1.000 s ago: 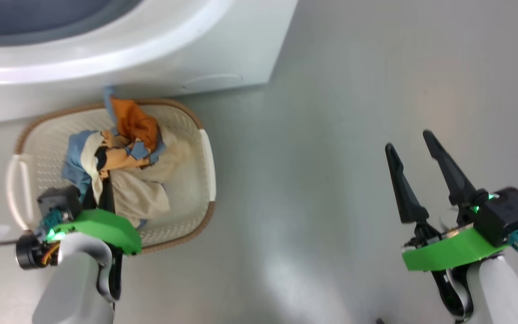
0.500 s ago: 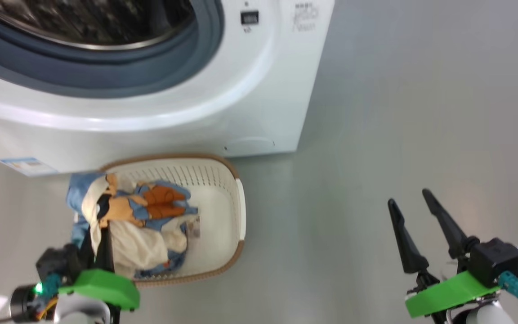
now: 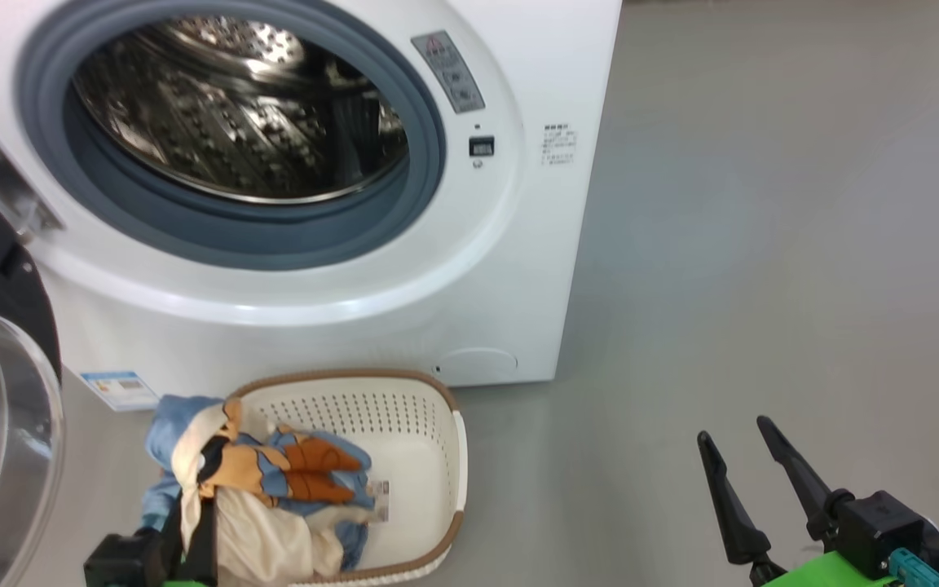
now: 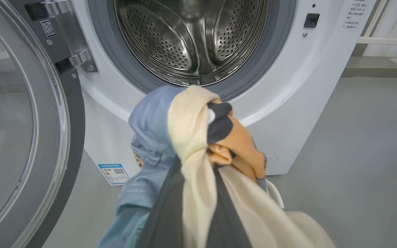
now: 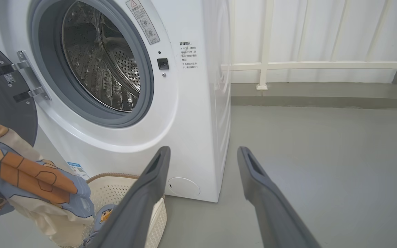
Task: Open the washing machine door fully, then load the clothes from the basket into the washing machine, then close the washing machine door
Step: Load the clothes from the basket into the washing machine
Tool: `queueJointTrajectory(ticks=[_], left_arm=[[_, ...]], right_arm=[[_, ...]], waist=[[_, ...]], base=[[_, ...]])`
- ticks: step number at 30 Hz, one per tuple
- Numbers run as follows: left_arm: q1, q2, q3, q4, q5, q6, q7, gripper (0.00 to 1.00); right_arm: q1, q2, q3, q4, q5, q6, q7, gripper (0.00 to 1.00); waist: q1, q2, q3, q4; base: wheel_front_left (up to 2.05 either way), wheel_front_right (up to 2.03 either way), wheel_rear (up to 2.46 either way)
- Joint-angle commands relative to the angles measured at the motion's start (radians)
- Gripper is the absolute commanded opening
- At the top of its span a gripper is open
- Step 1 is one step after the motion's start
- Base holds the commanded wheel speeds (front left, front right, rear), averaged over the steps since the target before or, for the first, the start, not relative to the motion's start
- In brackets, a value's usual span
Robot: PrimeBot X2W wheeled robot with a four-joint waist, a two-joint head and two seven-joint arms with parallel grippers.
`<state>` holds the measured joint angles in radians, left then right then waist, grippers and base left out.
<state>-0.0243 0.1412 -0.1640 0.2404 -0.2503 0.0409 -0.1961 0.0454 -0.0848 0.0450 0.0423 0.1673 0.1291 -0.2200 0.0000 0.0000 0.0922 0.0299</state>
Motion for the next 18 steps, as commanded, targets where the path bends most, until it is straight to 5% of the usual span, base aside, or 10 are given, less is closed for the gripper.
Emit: queueJointTrajectory(ticks=[1,18], left_arm=[[0.000,0.024,0.029,-0.048,0.007,0.013,0.007,0.00],[0.068,0.043,0.016,-0.146,-0.007,0.025,0.064,0.00]], right_arm=[[0.005,0.000,0.017,-0.033,-0.012,0.002,0.003,1.00],[0.057,0.020,0.008,-0.067,-0.020,0.002,0.028,1.00]], waist=[[0.0000,0.0000,-0.053,0.007],[0.0000,0.0000,-0.103,-0.015]], base=[[0.00,0.00,0.00],[0.00,0.00,0.00]])
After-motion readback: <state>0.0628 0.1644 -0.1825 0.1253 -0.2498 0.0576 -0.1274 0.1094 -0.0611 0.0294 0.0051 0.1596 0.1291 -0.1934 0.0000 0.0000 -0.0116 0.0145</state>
